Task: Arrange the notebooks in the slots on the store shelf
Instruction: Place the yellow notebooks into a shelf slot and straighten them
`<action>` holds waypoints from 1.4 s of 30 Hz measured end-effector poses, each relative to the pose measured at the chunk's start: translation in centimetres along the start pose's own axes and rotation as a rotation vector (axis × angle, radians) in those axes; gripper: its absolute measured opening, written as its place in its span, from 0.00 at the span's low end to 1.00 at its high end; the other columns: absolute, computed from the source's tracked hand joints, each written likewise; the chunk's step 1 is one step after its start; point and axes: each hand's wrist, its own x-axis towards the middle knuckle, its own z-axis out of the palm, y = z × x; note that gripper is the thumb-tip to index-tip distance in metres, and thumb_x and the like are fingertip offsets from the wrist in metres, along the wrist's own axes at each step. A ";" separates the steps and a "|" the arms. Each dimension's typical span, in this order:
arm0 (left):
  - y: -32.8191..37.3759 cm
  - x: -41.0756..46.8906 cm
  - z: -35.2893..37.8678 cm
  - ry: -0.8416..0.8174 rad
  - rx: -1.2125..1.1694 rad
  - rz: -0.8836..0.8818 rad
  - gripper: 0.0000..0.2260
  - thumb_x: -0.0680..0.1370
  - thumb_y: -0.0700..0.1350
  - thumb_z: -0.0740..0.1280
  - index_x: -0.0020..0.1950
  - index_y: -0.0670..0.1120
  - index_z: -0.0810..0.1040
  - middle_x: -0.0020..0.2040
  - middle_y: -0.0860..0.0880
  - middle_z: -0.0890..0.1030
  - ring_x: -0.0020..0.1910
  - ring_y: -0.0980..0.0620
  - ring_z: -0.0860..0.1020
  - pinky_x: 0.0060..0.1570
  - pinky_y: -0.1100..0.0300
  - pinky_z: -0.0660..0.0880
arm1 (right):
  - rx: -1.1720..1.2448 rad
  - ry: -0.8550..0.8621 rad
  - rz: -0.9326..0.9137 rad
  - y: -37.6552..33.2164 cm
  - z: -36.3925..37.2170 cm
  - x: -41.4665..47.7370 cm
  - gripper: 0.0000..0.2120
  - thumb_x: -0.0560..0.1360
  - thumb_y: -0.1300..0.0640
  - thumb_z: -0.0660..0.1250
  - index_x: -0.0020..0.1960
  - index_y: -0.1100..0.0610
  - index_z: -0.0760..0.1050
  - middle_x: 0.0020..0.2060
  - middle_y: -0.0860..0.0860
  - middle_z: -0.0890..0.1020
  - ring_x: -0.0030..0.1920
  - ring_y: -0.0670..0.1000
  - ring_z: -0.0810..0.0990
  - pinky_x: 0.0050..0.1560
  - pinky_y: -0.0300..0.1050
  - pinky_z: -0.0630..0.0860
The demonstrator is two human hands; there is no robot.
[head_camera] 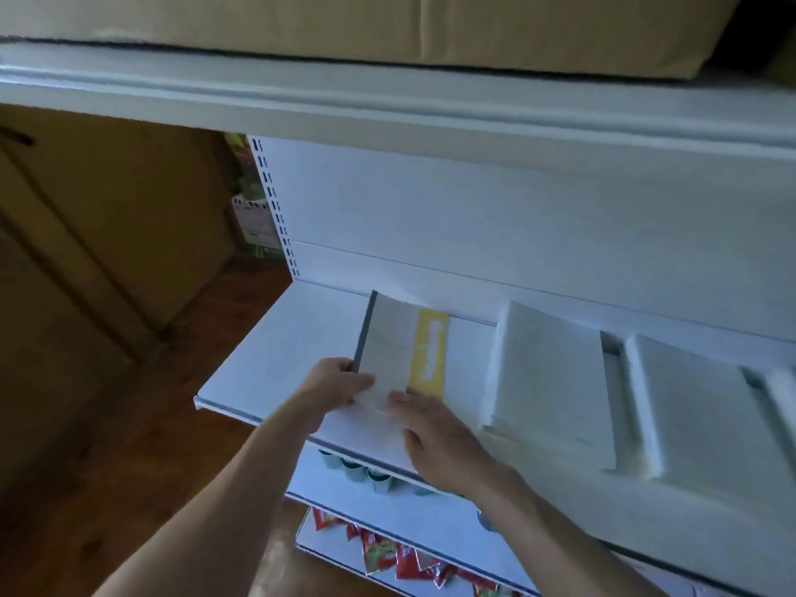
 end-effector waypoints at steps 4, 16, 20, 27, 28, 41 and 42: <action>-3.5 -2.1 -1.9 -0.003 -0.417 0.028 0.06 0.78 0.38 0.68 0.54 0.43 0.79 0.46 0.45 0.83 0.44 0.47 0.81 0.43 0.55 0.81 | 0.176 0.265 0.126 -2.3 0.8 -0.3 0.20 0.79 0.58 0.63 0.70 0.58 0.70 0.71 0.51 0.70 0.72 0.50 0.64 0.74 0.39 0.56; -0.8 -12.4 7.2 -0.367 -0.571 0.273 0.09 0.79 0.39 0.64 0.58 0.44 0.78 0.52 0.47 0.85 0.51 0.47 0.83 0.49 0.58 0.80 | 0.669 0.711 0.502 -1.3 -4.6 -14.8 0.03 0.77 0.58 0.65 0.46 0.57 0.76 0.33 0.52 0.81 0.31 0.41 0.79 0.36 0.43 0.72; 0.5 -18.0 17.3 -0.536 -0.447 0.308 0.10 0.77 0.38 0.67 0.57 0.45 0.80 0.51 0.46 0.85 0.51 0.43 0.82 0.47 0.56 0.78 | 0.712 0.812 0.615 3.5 -5.7 -26.9 0.03 0.78 0.57 0.65 0.47 0.55 0.76 0.33 0.49 0.81 0.35 0.47 0.80 0.38 0.50 0.75; 1.6 -32.1 38.3 -0.862 -0.316 0.297 0.12 0.79 0.33 0.62 0.58 0.43 0.79 0.48 0.43 0.84 0.37 0.53 0.82 0.33 0.64 0.76 | 0.767 1.093 0.837 11.0 -8.3 -50.5 0.05 0.79 0.61 0.64 0.48 0.54 0.78 0.34 0.48 0.81 0.34 0.45 0.80 0.39 0.42 0.75; 1.9 -34.0 40.8 -0.888 -0.318 0.299 0.13 0.78 0.33 0.62 0.58 0.44 0.79 0.50 0.46 0.85 0.43 0.52 0.83 0.37 0.63 0.79 | 0.770 1.122 0.854 11.7 -8.7 -53.3 0.05 0.79 0.61 0.63 0.49 0.55 0.78 0.36 0.51 0.81 0.34 0.46 0.80 0.39 0.43 0.76; 6.8 -43.0 62.0 -0.916 -0.084 0.499 0.13 0.76 0.36 0.65 0.52 0.55 0.79 0.49 0.55 0.84 0.54 0.52 0.80 0.53 0.58 0.77 | 0.764 1.287 0.993 24.7 -13.5 -69.7 0.06 0.79 0.60 0.63 0.48 0.52 0.78 0.38 0.48 0.83 0.38 0.46 0.82 0.41 0.41 0.75; 7.3 -43.1 63.6 -0.909 -0.072 0.530 0.12 0.74 0.40 0.66 0.51 0.56 0.79 0.49 0.56 0.84 0.54 0.53 0.80 0.54 0.57 0.76 | 0.749 1.291 1.000 26.1 -14.4 -70.3 0.06 0.79 0.59 0.63 0.48 0.51 0.78 0.39 0.48 0.83 0.38 0.46 0.82 0.41 0.41 0.75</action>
